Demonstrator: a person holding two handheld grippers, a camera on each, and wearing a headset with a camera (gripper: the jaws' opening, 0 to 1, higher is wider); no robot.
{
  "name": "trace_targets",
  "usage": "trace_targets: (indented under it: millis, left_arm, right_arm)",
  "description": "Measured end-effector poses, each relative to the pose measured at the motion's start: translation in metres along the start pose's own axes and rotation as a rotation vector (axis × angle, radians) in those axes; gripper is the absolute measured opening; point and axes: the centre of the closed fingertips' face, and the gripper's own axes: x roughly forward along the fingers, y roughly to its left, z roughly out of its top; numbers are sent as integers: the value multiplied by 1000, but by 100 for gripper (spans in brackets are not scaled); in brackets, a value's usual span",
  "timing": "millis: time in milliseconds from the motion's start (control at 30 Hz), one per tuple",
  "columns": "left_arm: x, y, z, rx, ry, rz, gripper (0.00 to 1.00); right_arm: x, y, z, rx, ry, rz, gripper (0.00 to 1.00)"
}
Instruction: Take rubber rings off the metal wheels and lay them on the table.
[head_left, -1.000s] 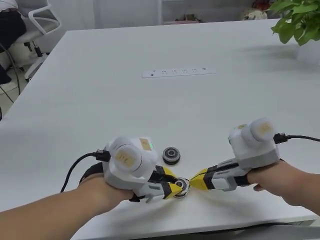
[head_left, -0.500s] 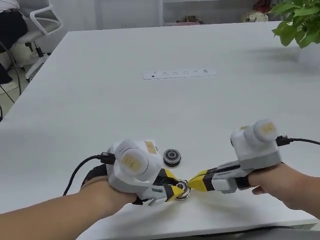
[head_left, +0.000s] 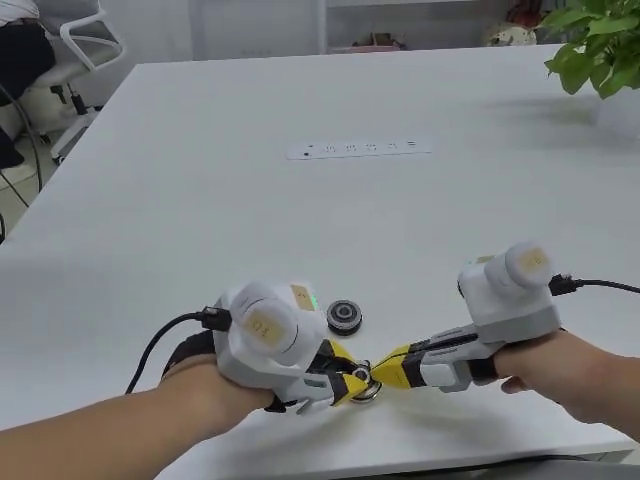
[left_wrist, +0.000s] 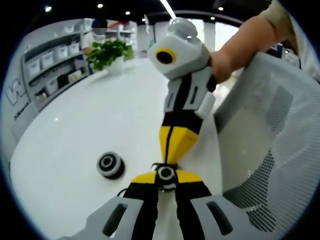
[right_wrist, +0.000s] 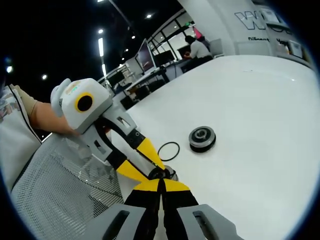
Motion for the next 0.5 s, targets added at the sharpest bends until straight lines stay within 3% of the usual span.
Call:
trace_targets:
  millis: [433, 500]
  left_arm:
    - [0, -1, 0, 2, -2, -5, 12]
    - [0, -1, 0, 2, -2, -5, 12]
  right_arm:
    - [1, 7, 3, -1, -9, 28, 0]
    - [3, 21, 6, 12, -22, 93, 0]
